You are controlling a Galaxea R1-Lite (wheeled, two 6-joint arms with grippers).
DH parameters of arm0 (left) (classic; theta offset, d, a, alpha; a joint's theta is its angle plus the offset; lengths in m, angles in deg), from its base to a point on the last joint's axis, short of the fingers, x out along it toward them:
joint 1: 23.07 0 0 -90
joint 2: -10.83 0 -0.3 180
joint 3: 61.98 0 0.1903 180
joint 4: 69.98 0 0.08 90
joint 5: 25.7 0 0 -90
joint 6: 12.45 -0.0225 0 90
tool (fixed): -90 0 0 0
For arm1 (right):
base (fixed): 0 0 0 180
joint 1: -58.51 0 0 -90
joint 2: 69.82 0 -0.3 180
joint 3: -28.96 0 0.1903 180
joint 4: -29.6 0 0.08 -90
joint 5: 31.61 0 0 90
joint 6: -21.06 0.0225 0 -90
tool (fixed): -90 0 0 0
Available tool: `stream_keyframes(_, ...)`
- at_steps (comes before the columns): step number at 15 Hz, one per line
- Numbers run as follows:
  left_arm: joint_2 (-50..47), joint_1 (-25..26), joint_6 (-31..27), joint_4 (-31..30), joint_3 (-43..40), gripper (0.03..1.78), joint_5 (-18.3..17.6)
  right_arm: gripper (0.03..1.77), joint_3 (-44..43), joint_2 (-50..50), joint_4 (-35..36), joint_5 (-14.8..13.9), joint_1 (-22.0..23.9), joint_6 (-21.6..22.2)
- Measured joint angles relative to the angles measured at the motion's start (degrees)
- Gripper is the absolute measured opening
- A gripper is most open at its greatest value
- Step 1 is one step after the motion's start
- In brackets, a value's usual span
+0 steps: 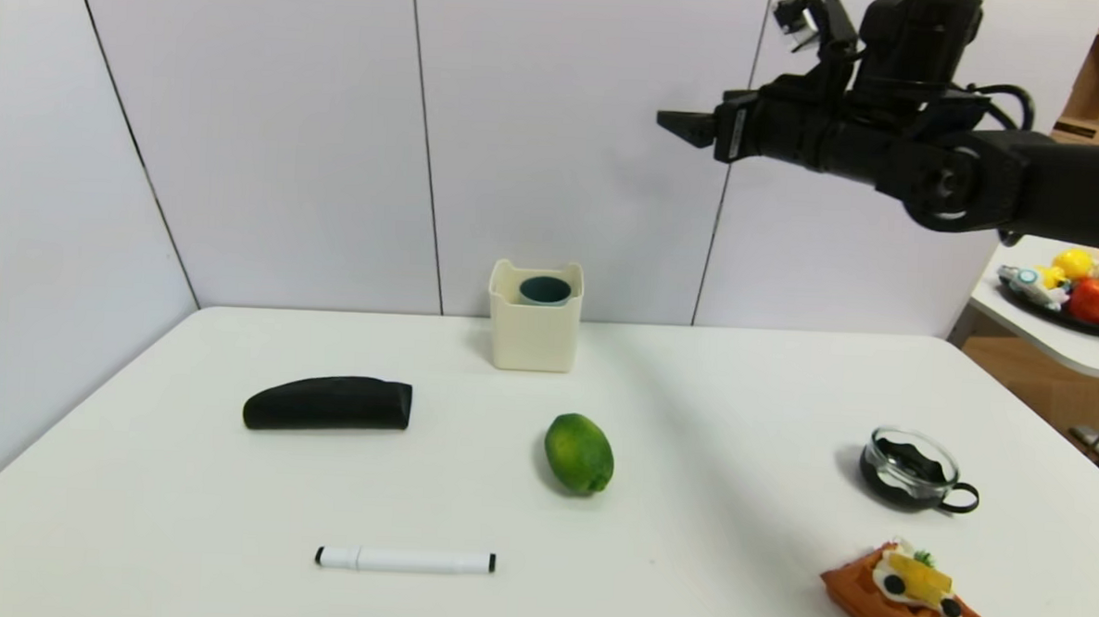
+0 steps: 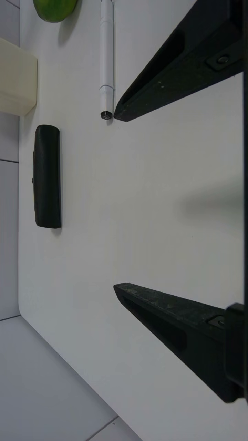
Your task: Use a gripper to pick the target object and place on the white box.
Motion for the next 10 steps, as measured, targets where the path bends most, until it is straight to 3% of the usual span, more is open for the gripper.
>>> stream_keyframes(3, 0.0, 0.0, 0.0, 0.0, 0.0, 1.69, 0.0, 1.69, 7.4, 7.2, -7.5, -7.5, 3.7, -1.8)
stream_keyframes(7, 0.0, 0.0, 0.0, 0.0, 0.0, 1.69, 0.0, 1.69, 23.1, 18.7, -8.5, -18.6, 5.8, -2.0)
stream_keyframes(10, 0.0, 0.0, 0.0, 0.0, 0.0, 1.69, 0.0, 1.69, 35.6, 29.1, -6.5, -20.4, 6.5, -1.9)
